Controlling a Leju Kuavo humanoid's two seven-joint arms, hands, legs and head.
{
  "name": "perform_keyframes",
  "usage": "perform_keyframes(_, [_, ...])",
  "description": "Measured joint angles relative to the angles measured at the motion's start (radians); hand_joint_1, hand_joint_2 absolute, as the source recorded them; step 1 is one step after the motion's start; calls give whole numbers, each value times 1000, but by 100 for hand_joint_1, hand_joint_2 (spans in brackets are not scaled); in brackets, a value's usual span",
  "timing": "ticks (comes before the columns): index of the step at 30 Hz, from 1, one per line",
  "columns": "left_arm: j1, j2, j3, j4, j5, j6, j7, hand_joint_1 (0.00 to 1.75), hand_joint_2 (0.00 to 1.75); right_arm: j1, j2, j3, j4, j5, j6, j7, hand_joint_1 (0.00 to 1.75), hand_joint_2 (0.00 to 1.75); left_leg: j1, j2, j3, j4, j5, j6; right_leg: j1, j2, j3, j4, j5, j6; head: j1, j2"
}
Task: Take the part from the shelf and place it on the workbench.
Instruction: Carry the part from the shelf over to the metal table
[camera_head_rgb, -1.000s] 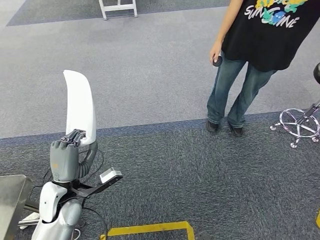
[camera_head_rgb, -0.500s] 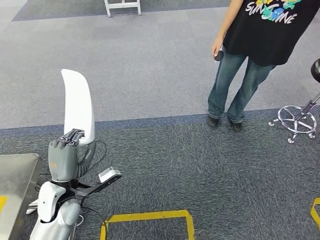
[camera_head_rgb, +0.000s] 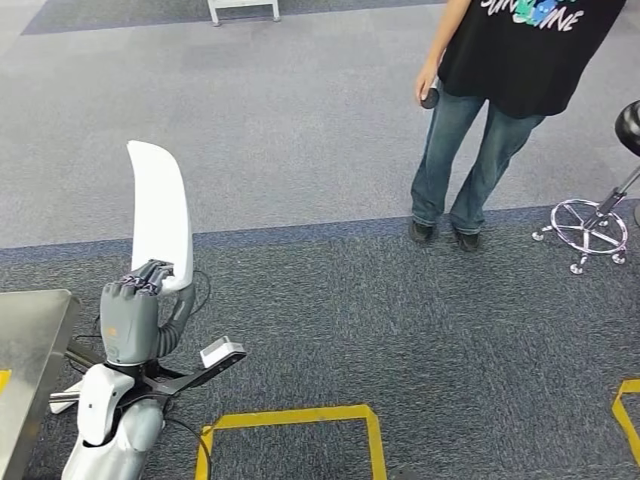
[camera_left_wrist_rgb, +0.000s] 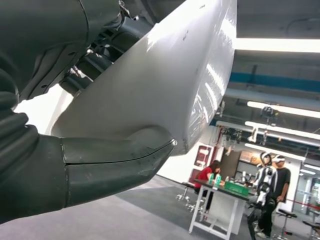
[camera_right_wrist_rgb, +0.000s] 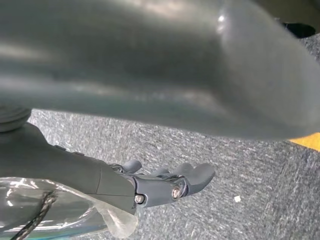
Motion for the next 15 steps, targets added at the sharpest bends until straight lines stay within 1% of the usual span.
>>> perform_keyframes(1, [0, 0, 0, 0, 0, 0, 0, 175, 175, 0, 0, 0, 0, 0, 0, 0, 0, 0, 2, 0, -15, 34, -24, -5, -1, -1, -2, -1, 3, -5, -1, 0])
perform_keyframes(2, [0, 0, 0, 0, 0, 0, -1, 175, 175, -1, 0, 0, 0, -1, -1, 0, 0, 0, 4, 0, -38, 90, -57, -10, -1, -2, -4, -1, 5, -9, -2, 0])
perform_keyframes(3, [1, 0, 0, 0, 0, 0, -1, 175, 175, -1, 0, 0, 0, -2, -1, 0, 0, 0, 6, 0, -67, 158, -90, -14, -1, -2, -7, -1, 6, -12, -3, 0])
perform_keyframes(4, [2, 0, 0, 0, 0, 0, -1, 175, 175, 0, 0, 0, 0, -3, -1, 0, 0, 0, 7, 0, -93, 217, -113, -16, 0, -3, -10, -1, 8, -13, -3, 0])
perform_keyframes(5, [4, 0, 0, 0, 0, 0, -1, 175, 175, 1, 0, 0, 0, -4, -1, 0, 0, 0, 8, 0, -107, 254, -121, -17, 0, -4, -12, -1, 9, -14, -3, 0])
perform_keyframes(6, [5, 1, 0, 0, 0, 0, -1, 175, 175, 2, 0, 0, 0, -4, -1, 0, 0, 0, 9, 0, -105, 254, -108, -16, 0, -4, -13, -1, 10, -14, -3, 0])
perform_keyframes(7, [5, 1, 0, 0, 0, 0, -1, 175, 175, 2, 0, 0, 0, -5, -1, 0, 0, 0, 9, 0, -84, 216, -79, -13, 0, -4, -13, -1, 11, -13, -3, 0])
perform_keyframes(8, [4, 0, 0, 0, 0, 0, -2, 175, 175, 1, 0, 0, 0, -6, -1, 0, 0, 0, 9, 0, -51, 151, -41, -9, 0, -4, -13, -1, 13, -12, -3, 0])
perform_keyframes(9, [3, 0, 0, 0, 1, 0, -2, 175, 175, 1, 0, 0, 0, -6, -1, 0, 0, 0, 8, 0, -19, 86, -13, -4, 0, -4, -14, -1, 14, -10, -3, 0])
perform_keyframes(10, [1, 0, 0, 0, 1, 0, -2, 175, 175, 0, 0, 1, 0, -7, -1, 0, 0, 0, 5, 0, 5, 33, 6, 0, 1, -4, -16, 0, 16, -7, -3, 0])
perform_keyframes(11, [-1, 0, 0, 0, 1, 0, -2, 175, 175, -1, 0, 1, 0, -8, -1, 0, 0, 0, 3, 0, 19, -2, 11, 5, 1, -5, -20, 0, 19, -3, -3, 0])
perform_keyframes(13, [-2, -1, 0, 0, 0, 0, -2, 175, 175, -1, 0, 1, 0, -9, -1, 0, 0, 0, -2, -1, 19, -20, 8, 12, 2, -7, -27, -1, 27, 9, -2, 0])
perform_keyframes(15, [-1, -3, 0, 0, -1, 0, -1, 175, 175, 0, 0, 1, 0, -11, -1, 0, 0, 0, -1, 0, 19, -32, 14, 20, 1, -8, -32, -2, 27, 20, -1, 0])
